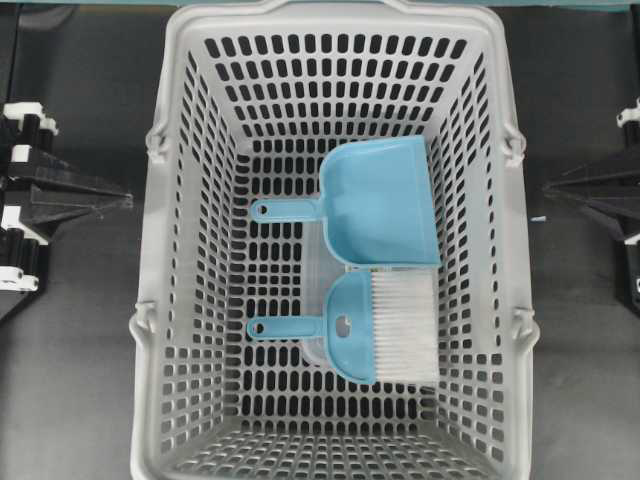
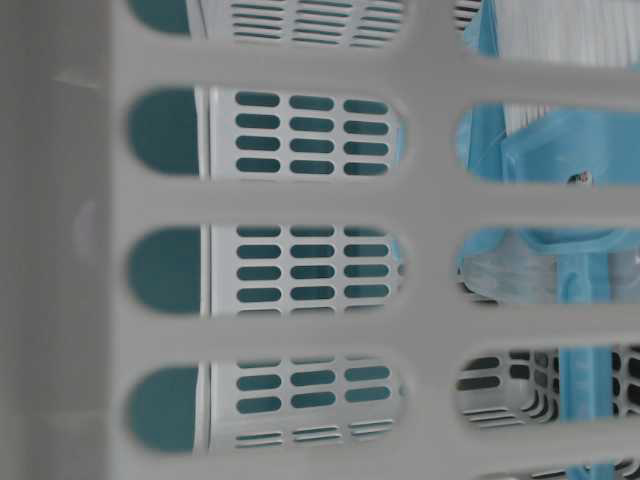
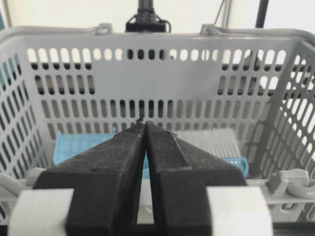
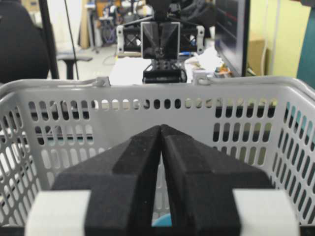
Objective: Pick up the hand brush from the shopping basket with the left arm.
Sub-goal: 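Move the left gripper over the basket toward the blue brush handle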
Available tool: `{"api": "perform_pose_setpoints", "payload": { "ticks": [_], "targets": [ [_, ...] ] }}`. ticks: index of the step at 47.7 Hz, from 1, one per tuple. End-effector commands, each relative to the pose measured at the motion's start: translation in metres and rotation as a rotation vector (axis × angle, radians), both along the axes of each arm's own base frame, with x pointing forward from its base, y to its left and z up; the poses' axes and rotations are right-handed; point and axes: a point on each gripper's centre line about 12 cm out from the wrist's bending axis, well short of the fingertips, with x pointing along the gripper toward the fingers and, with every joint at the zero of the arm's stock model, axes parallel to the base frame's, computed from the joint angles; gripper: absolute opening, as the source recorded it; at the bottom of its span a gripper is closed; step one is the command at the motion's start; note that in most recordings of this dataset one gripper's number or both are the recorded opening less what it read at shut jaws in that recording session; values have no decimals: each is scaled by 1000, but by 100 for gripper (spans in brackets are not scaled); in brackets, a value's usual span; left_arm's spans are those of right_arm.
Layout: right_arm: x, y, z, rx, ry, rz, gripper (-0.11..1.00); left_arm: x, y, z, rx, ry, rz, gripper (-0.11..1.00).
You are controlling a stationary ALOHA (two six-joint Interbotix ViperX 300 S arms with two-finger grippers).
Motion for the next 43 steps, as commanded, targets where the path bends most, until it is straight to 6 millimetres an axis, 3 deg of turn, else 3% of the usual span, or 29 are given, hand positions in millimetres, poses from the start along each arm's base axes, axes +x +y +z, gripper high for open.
{"api": "perform_pose_setpoints", "payload": {
  "ticks": [1, 4, 7, 14, 24, 32, 43],
  "targets": [
    [2, -1, 8, 9, -21, -6, 0, 2, -1, 16, 26, -15, -5, 6],
    [1, -1, 9, 23, -26, -7, 6, 4, 0, 27, 18, 12, -1, 1],
    [1, -2, 10, 26, -31, -9, -1, 6, 0, 39, 9, 54, 0, 0],
    [0, -2, 11, 26, -32, -9, -1, 14, 1, 74, 2, 198, 8, 0],
    [0, -2, 9, 27, -28, -8, -1, 51, -4, 113, 8, 489, -2, 0],
    [0, -1, 10, 27, -29, -7, -1, 93, -20, 118, 30, 698, -42, 0],
    [0, -1, 11, 26, -38, -2, -1, 150, -37, 105, 43, 917, -60, 0]
  ]
}}
